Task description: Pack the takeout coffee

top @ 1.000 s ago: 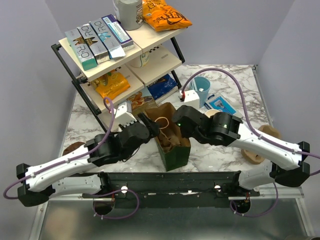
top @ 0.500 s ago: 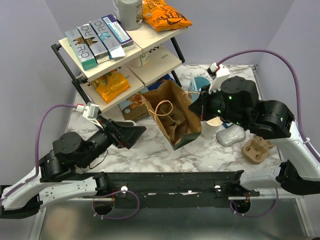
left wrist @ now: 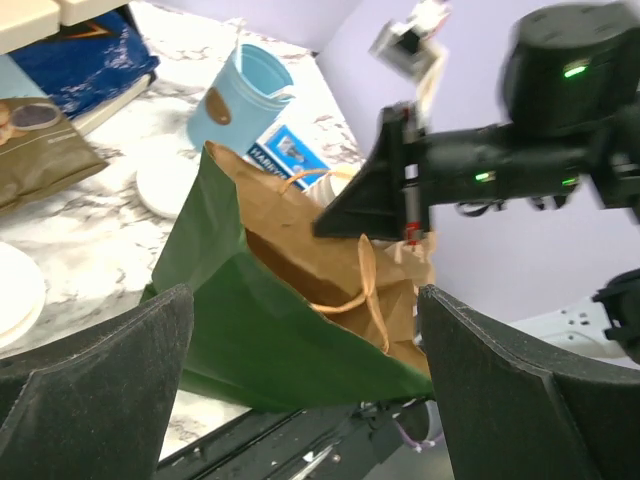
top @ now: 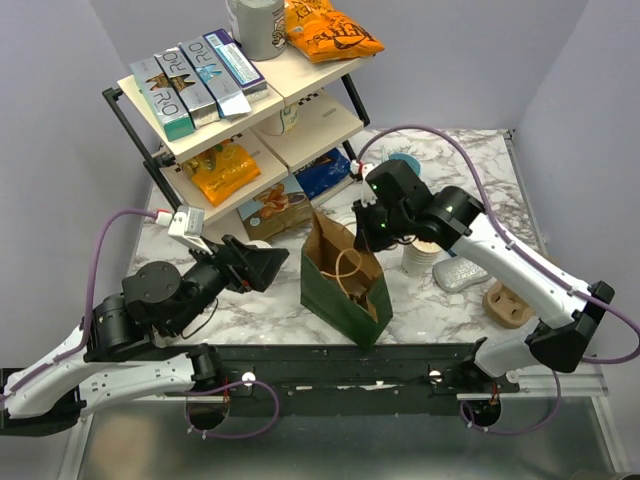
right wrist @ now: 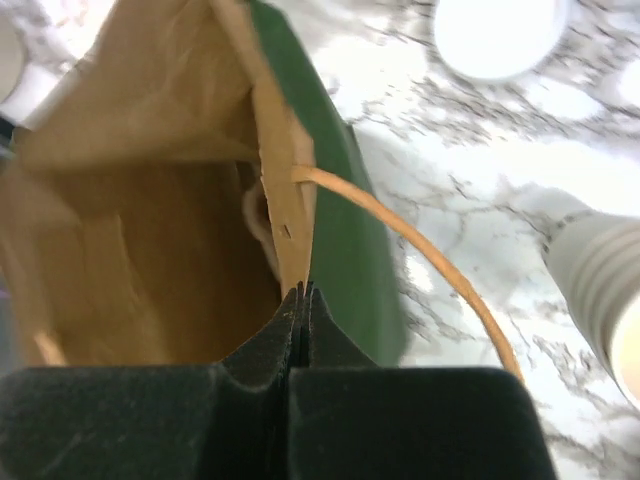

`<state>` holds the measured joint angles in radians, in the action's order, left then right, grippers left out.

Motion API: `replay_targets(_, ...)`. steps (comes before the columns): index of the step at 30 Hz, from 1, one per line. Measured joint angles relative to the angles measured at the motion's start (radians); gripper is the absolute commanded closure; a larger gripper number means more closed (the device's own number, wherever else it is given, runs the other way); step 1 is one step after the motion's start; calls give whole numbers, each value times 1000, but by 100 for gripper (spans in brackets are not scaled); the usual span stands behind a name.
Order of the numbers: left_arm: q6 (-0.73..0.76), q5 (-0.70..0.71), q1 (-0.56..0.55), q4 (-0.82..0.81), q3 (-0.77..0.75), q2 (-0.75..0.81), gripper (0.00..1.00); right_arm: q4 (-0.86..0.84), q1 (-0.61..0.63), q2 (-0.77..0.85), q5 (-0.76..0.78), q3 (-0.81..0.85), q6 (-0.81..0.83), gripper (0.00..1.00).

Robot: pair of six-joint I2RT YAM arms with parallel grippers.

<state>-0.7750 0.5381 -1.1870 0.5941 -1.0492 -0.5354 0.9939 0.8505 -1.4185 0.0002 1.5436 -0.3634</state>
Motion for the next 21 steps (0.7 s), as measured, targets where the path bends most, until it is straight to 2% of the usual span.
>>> replay_targets(4,-4,20,0,25,0,-10,1,-10,0,-1,-107,129,46,99)
replay_targets(10,-3,40,0,29,0,5,1,-56,0,119,-206,221,50,99)
replay_targets(17,8,71,0,37,-4,26,1,-62,0,136,-241,201,50,99)
replay_targets(21,8,86,0,41,-7,44,1,-106,0,97,-220,42,40,99)
